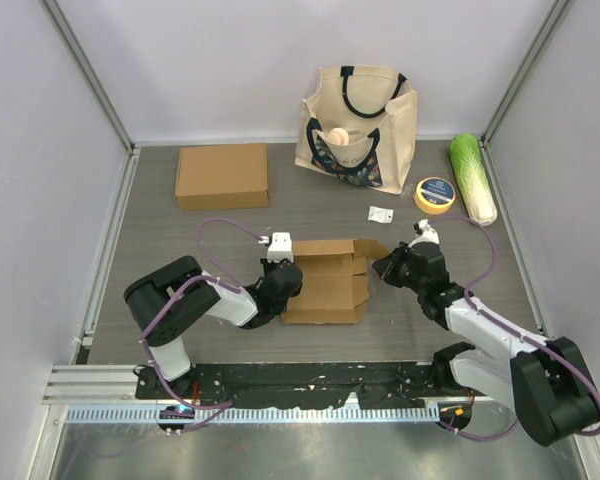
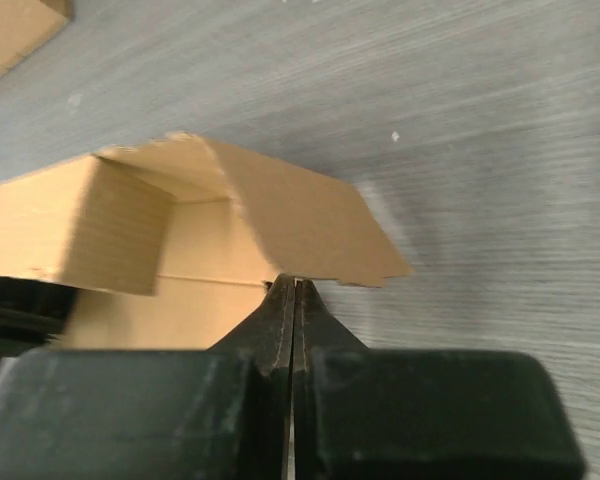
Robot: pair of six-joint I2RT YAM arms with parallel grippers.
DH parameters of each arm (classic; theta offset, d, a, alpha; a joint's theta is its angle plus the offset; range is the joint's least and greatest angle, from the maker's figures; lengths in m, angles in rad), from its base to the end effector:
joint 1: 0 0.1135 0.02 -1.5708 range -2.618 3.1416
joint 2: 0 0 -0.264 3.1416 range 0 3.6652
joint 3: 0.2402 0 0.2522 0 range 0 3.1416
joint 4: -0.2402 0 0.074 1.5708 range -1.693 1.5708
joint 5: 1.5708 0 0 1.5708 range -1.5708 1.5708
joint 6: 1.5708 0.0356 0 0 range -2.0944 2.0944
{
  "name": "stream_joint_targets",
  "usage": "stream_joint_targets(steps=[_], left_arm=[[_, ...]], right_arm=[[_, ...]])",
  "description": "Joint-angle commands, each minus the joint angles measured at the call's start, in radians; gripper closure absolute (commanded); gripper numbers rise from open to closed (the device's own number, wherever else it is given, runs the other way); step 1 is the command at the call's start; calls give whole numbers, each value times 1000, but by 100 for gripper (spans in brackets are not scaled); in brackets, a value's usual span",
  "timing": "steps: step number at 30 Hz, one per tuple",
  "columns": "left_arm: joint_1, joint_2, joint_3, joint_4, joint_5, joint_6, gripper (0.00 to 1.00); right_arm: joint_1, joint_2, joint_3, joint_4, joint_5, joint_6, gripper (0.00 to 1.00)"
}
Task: Fold the paper box
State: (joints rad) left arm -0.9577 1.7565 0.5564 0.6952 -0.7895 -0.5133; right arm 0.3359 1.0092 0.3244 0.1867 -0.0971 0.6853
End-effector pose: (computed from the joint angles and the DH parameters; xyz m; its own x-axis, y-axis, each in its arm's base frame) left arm 0.1934 -0.2309 0.1185 -0.3497 -0.1039 -0.9311 0.0536 0.9900 -0.1306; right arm 0.1907 0.0702 0.1762 -0.6077 0.4550 -0.6508 -0.0308 0.8054 0.5919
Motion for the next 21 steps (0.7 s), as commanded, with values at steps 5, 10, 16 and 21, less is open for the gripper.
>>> stream_joint_targets(steps=[5,10,16,21], left_arm=[[2,14,0,-94,9,-4,100],[2,18,2,-89,16,-2,100],[2,26,7,-89,22,-4,100],[2,28,7,-89,19,-2,100]], right_arm=[[155,160,97,-15,359,-136,99],[195,261,127,31,386,-136,99],[252,313,154,106,350,-135,99],[290,278,159,117,350,-116,99]])
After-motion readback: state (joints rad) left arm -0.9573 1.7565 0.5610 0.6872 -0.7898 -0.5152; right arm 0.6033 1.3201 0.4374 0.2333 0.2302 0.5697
